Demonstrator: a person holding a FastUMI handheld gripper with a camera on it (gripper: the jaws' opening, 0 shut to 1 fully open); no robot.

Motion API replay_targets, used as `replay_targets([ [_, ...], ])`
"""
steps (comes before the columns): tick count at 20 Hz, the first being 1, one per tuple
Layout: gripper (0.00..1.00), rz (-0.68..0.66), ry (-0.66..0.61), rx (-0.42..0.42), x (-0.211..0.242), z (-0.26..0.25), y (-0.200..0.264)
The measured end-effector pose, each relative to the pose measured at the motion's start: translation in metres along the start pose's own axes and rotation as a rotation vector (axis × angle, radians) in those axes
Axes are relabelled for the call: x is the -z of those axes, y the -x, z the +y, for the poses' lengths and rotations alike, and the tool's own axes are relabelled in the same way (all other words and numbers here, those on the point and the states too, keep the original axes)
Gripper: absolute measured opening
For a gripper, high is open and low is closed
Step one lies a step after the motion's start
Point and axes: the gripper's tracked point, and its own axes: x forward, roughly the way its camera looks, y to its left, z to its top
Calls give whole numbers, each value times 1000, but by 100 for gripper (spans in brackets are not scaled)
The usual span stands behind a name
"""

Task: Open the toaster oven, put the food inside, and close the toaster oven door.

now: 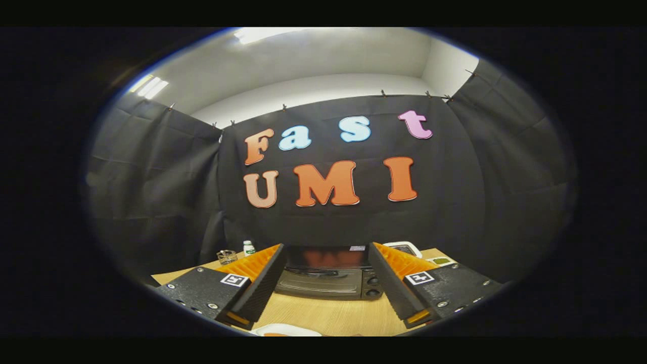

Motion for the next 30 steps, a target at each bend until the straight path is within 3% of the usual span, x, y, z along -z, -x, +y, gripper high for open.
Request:
replay_targets([
  [10, 97, 142, -40, 5, 69, 4, -44],
  [20, 97, 302, 23, 74, 154, 17, -147],
  [27, 97, 274, 92, 111, 173, 33, -206],
  [30, 89, 255, 98, 110, 175, 40, -209],
])
